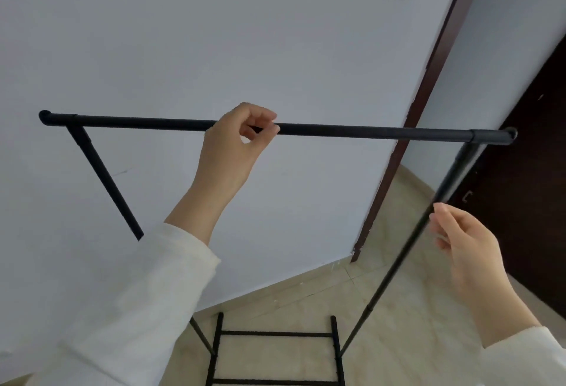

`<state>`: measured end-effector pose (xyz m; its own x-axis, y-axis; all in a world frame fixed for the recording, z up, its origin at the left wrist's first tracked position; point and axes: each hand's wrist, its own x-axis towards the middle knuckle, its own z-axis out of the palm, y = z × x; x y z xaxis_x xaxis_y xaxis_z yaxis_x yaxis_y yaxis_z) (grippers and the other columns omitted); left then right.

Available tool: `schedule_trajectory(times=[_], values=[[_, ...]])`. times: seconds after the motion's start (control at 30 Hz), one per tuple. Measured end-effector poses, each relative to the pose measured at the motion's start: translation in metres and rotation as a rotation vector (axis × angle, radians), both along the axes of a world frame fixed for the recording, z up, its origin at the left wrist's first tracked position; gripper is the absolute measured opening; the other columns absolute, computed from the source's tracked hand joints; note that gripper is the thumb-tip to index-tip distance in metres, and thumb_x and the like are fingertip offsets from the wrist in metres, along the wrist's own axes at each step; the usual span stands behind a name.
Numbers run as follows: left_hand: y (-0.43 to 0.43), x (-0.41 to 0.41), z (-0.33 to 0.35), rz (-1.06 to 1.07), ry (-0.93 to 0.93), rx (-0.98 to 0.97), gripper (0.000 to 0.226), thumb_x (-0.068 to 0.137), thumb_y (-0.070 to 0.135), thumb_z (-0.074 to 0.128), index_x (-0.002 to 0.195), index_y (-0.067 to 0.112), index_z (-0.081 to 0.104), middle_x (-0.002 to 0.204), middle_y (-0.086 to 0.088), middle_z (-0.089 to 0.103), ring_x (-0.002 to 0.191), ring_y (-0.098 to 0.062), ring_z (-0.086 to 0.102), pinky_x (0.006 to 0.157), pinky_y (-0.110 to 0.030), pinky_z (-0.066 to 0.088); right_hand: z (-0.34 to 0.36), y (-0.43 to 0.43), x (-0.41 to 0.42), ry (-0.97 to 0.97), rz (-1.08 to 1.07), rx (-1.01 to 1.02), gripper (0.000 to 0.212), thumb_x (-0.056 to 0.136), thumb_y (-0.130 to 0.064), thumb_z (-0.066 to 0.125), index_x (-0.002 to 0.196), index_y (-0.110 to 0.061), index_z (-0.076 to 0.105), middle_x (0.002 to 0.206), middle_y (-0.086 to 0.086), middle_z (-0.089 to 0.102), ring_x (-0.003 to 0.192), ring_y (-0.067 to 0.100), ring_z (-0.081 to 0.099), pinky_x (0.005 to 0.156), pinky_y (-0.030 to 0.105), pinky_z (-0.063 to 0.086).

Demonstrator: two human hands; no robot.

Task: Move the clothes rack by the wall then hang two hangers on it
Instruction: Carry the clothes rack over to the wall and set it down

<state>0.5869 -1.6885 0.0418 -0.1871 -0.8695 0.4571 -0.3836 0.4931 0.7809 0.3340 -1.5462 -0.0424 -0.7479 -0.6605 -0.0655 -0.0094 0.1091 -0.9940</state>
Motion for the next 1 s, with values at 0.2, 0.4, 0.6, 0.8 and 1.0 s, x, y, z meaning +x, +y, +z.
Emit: schedule_trajectory(times=[0.2,0.4,0.6,0.8,1.0], values=[[-0.004,-0.057,0.022,-0.087,-0.517,-0.392,0.027,0.083,0.037,0.06,0.109,0.029,0.064,0.103,0.009,0.063,0.094,-0.012,0.054,0.073,-0.021,0.033,-0.014,0.011,-0.047,0.328,-0.078,0.106,0.034,0.084,-0.03,0.059,0.113,-0.012,0.06,0.082,-0.006,0.056,0.072,0.009,0.05,0.059,0.013,0.042],[-0.014,-0.101,0.028,-0.153,-0.755,-0.476,0.037,0.081,0.047,0.057,0.113,0.03,0.065,0.11,0.005,0.066,0.103,-0.018,0.051,0.078,-0.023,0.027,-0.033,-0.014,-0.078,0.435,0.134,0.232,0.043,0.08,-0.029,0.064,0.12,-0.017,0.055,0.078,-0.006,0.054,0.08,0.018,0.054,0.07,0.026,0.042],[-0.015,-0.119,0.039,-0.23,-0.796,-0.336,0.02,0.075,0.05,0.061,0.092,0.04,0.066,0.092,0.014,0.064,0.092,-0.009,0.052,0.074,-0.025,0.035,-0.046,-0.033,-0.099,0.532,0.334,0.217,0.028,0.08,-0.024,0.064,0.106,-0.016,0.063,0.078,-0.003,0.062,0.069,0.009,0.054,0.057,0.005,0.042],[-0.008,-0.15,0.041,-0.281,-0.769,-0.304,0.017,0.076,0.048,0.06,0.09,0.041,0.065,0.087,0.019,0.061,0.086,-0.003,0.049,0.072,-0.012,0.031,-0.054,-0.04,-0.11,0.449,0.376,0.078,0.013,0.077,-0.015,0.069,0.089,-0.016,0.067,0.061,-0.008,0.053,0.054,-0.004,0.048,0.055,0.004,0.038],[-0.013,-0.157,0.039,-0.289,-0.769,-0.282,0.018,0.073,0.051,0.059,0.085,0.04,0.065,0.082,0.021,0.059,0.089,0.004,0.048,0.064,-0.014,0.032,-0.083,-0.039,-0.12,0.486,0.437,0.13,0.026,0.071,-0.014,0.075,0.071,-0.034,0.059,0.06,-0.012,0.057,0.062,-0.005,0.052,0.057,0.003,0.038]])
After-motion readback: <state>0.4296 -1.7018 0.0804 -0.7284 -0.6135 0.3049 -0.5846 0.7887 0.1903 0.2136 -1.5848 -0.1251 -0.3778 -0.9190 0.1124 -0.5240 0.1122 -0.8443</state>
